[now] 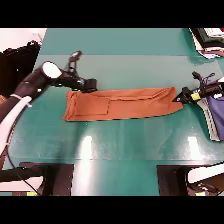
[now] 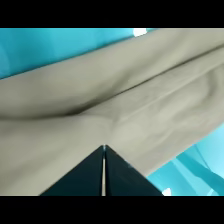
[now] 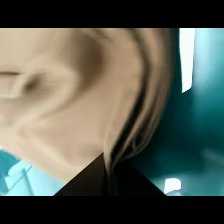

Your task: Fold the shirts.

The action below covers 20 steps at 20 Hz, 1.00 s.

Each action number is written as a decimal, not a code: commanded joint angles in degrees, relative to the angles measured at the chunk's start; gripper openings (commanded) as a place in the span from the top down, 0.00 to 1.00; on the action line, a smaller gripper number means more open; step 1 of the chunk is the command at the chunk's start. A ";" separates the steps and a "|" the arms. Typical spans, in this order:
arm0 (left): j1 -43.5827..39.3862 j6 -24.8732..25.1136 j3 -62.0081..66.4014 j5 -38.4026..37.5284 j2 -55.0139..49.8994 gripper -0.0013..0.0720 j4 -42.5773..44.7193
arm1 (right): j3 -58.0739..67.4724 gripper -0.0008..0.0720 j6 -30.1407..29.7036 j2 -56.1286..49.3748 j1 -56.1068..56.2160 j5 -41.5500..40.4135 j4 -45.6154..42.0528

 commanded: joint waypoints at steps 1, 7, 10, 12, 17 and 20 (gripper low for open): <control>-6.19 -0.15 4.63 2.14 -7.41 0.95 -1.03 | 6.45 0.97 -0.04 2.21 3.13 5.25 0.55; -12.94 -0.26 18.86 -1.33 -21.31 0.95 -1.03 | 15.65 0.97 1.03 13.53 10.29 3.39 12.09; -13.94 -0.44 20.26 -1.18 -24.09 0.95 -1.01 | 20.02 0.97 1.46 15.74 16.06 2.84 12.39; -13.94 -0.42 20.26 -1.62 -24.90 0.95 -0.66 | 22.69 0.97 1.44 15.85 19.65 2.45 12.37; -12.50 -0.28 21.14 -0.57 -24.44 0.95 -0.68 | 24.39 0.97 1.38 15.74 26.82 -1.49 12.17; -7.34 -0.22 22.88 -6.93 -21.40 0.95 0.66 | 24.37 0.97 1.33 15.06 29.75 -2.86 12.33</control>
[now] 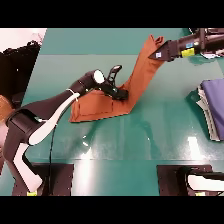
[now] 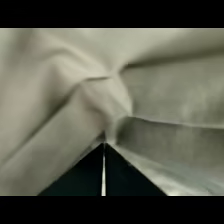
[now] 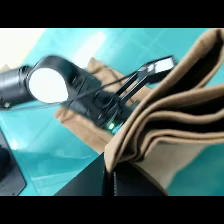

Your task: Fold the shirts.

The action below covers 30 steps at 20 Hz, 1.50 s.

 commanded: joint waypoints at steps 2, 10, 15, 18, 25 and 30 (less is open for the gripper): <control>8.28 0.13 1.14 -6.95 6.54 0.95 5.64 | 0.44 0.97 0.00 -1.57 5.97 -3.21 0.37; 29.55 0.63 1.14 -14.69 27.19 0.95 19.28 | 0.46 0.96 -7.45 -15.85 29.97 -26.18 7.28; 33.97 0.66 1.14 -18.25 30.88 0.95 19.34 | 0.44 0.32 -9.40 -23.21 35.95 -25.14 7.17; 33.97 0.63 1.14 -19.93 30.88 0.95 18.91 | 0.37 0.49 -6.49 -22.23 31.87 -15.19 4.70; 33.94 0.63 1.14 -21.03 30.88 0.95 18.43 | -19.41 0.48 1.11 -10.25 13.51 -13.94 -5.95; 33.97 0.66 1.11 -19.89 30.86 0.95 17.05 | -32.02 0.09 2.62 -8.44 2.29 -18.67 0.44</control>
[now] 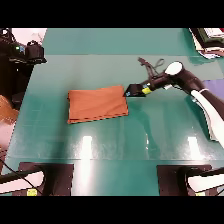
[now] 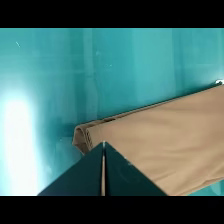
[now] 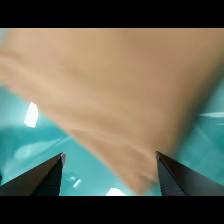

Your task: Fold the shirts.

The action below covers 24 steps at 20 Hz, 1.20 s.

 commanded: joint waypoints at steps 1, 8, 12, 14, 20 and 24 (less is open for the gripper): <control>-0.02 0.07 0.00 0.66 0.02 0.95 -0.61 | -6.88 0.09 1.09 -0.20 -6.32 -2.67 6.14; -0.02 0.63 -0.13 1.55 0.00 0.95 -0.61 | 2.78 0.15 0.96 -12.44 0.83 -1.22 8.22; 0.00 1.09 -0.13 1.55 0.00 0.95 -0.61 | 9.27 0.18 0.94 -18.82 8.07 -0.31 13.11; -0.02 1.03 -0.17 1.46 0.00 0.95 -0.70 | 11.80 0.46 -0.90 -20.76 10.38 -0.79 14.64; -3.10 1.01 -0.22 1.55 0.00 0.95 -3.82 | 18.10 0.97 -2.78 -19.54 8.17 -0.26 10.78; -10.47 1.03 -0.22 1.66 0.00 0.95 -3.82 | 19.19 0.97 -0.28 -10.10 -4.22 -0.24 1.27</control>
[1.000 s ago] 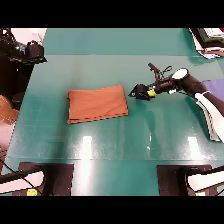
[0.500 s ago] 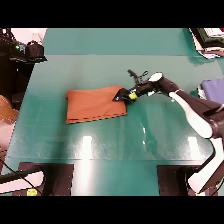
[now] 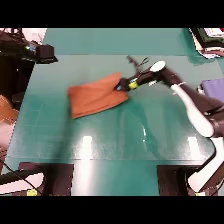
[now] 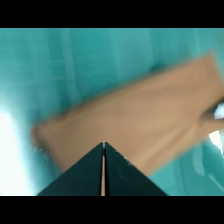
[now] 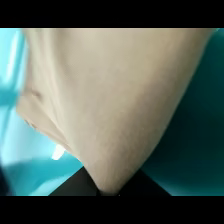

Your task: Fold the shirts.

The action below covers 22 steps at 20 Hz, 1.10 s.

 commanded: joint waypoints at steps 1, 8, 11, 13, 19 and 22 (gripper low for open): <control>-5.84 0.00 0.02 0.48 0.00 0.95 -0.39 | 1.11 0.97 1.31 7.61 -10.91 0.35 -8.37; -15.67 0.00 0.00 9.51 0.00 0.95 -0.39 | 1.11 0.97 1.29 18.64 -41.35 0.09 -11.39; -17.57 0.00 0.02 11.56 0.00 0.95 -0.39 | 1.11 0.97 1.29 18.95 -50.25 0.04 -11.41; -17.97 -0.02 0.02 11.78 0.00 0.95 -0.46 | 1.11 0.97 1.27 18.88 -54.42 -0.92 -11.39; -17.97 -0.02 0.02 11.78 0.00 0.95 -0.52 | 2.21 0.97 0.79 19.12 -58.42 -5.22 -11.39; -17.97 0.00 0.02 11.76 0.00 0.95 -0.52 | 10.51 0.97 -1.75 19.12 -57.99 -3.98 -11.39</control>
